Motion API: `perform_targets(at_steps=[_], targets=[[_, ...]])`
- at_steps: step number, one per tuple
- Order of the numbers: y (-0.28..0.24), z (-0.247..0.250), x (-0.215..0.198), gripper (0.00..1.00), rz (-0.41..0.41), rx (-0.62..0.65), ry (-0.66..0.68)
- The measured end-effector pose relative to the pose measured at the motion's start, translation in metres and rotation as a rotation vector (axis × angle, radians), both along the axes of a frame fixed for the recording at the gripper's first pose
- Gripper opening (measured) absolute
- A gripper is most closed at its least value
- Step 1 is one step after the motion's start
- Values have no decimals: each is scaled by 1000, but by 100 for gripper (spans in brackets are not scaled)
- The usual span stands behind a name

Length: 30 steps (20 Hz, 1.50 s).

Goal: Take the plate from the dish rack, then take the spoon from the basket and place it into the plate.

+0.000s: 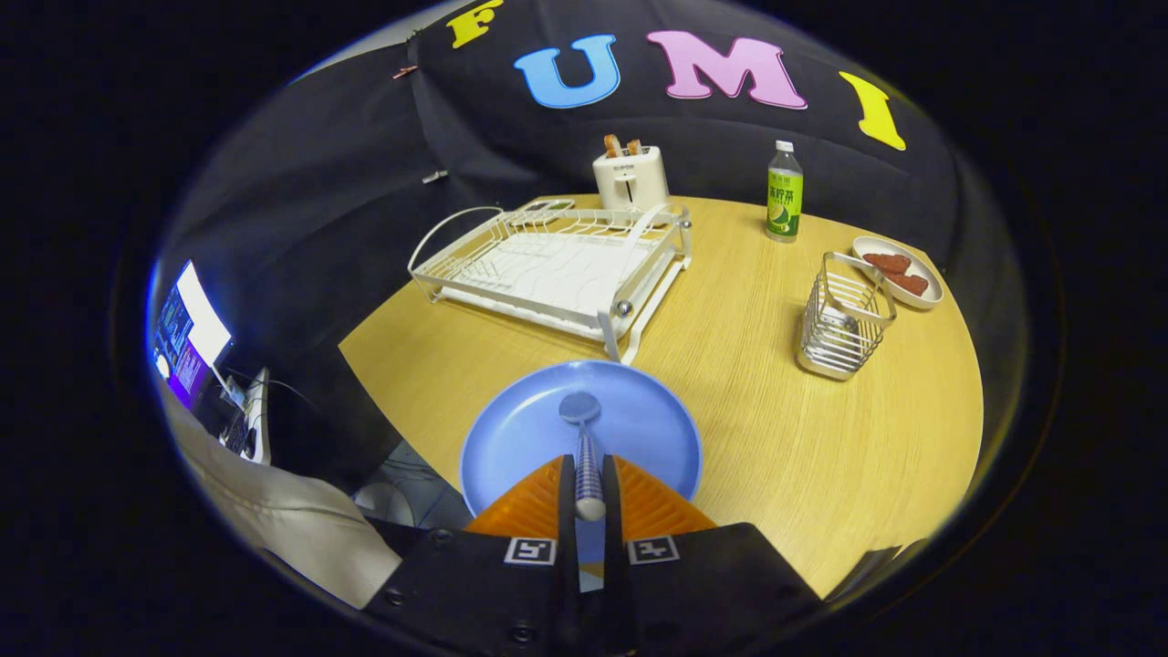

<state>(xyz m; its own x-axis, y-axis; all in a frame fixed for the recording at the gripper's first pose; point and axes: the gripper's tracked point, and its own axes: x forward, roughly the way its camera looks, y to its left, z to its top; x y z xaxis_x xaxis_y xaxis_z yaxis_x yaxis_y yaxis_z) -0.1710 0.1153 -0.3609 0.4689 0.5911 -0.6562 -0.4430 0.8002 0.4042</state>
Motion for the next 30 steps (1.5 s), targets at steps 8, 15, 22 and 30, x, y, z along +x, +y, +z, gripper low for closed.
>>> perform_targets(at_steps=[8, 15, 22, 30], targets=[[-17, -16, 8, 85, -74, -49, 56], [-36, 30, 37, 99, -127, -37, -45], [-54, 101, 71, 99, -174, 14, -175], [-66, 165, 98, 99, -207, 67, -278]])
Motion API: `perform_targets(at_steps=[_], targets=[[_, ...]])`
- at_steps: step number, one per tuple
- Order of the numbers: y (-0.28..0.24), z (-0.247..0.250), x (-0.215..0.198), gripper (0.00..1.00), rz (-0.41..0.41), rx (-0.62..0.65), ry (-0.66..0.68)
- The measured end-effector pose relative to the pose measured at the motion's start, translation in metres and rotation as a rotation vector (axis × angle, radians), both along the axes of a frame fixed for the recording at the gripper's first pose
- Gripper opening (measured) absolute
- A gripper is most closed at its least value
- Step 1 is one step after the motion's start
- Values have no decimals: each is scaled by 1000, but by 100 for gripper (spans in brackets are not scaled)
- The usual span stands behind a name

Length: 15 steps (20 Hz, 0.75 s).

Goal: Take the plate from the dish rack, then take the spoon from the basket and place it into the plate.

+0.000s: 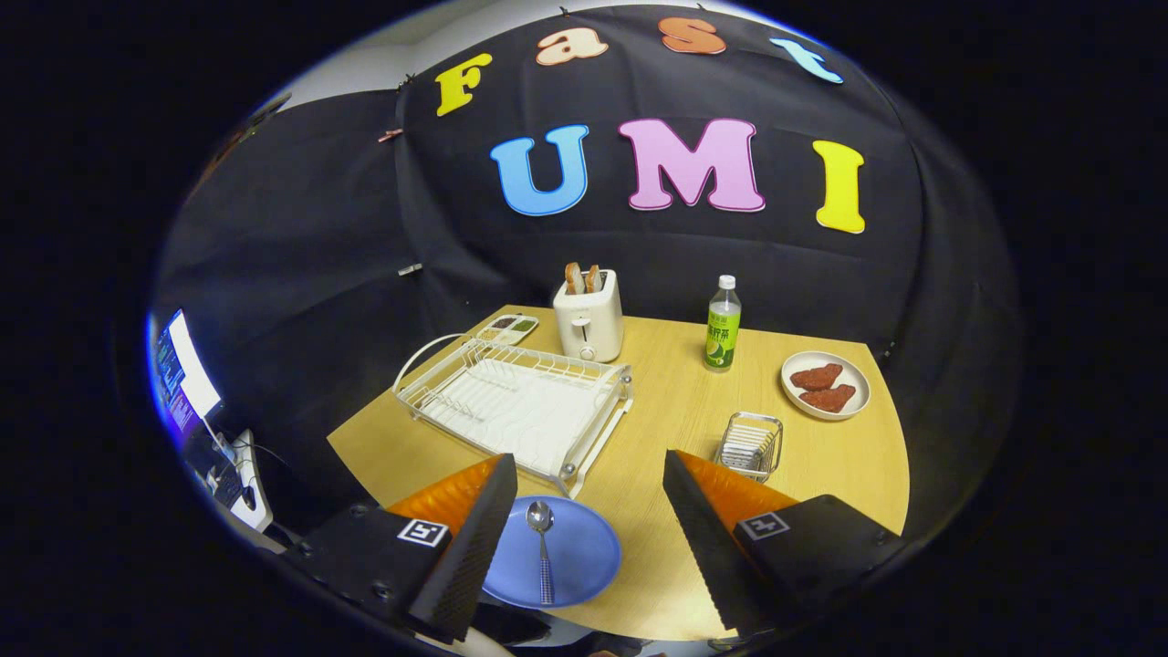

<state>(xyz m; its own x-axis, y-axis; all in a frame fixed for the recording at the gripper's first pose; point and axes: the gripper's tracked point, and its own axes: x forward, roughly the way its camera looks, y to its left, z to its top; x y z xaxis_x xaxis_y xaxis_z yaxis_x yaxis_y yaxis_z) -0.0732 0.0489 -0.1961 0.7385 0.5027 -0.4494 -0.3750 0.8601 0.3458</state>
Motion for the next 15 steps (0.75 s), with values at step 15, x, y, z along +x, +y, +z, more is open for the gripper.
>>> perform_targets(at_steps=[15], targets=[[-27, 26, 9, 99, 5, 6, -57]])
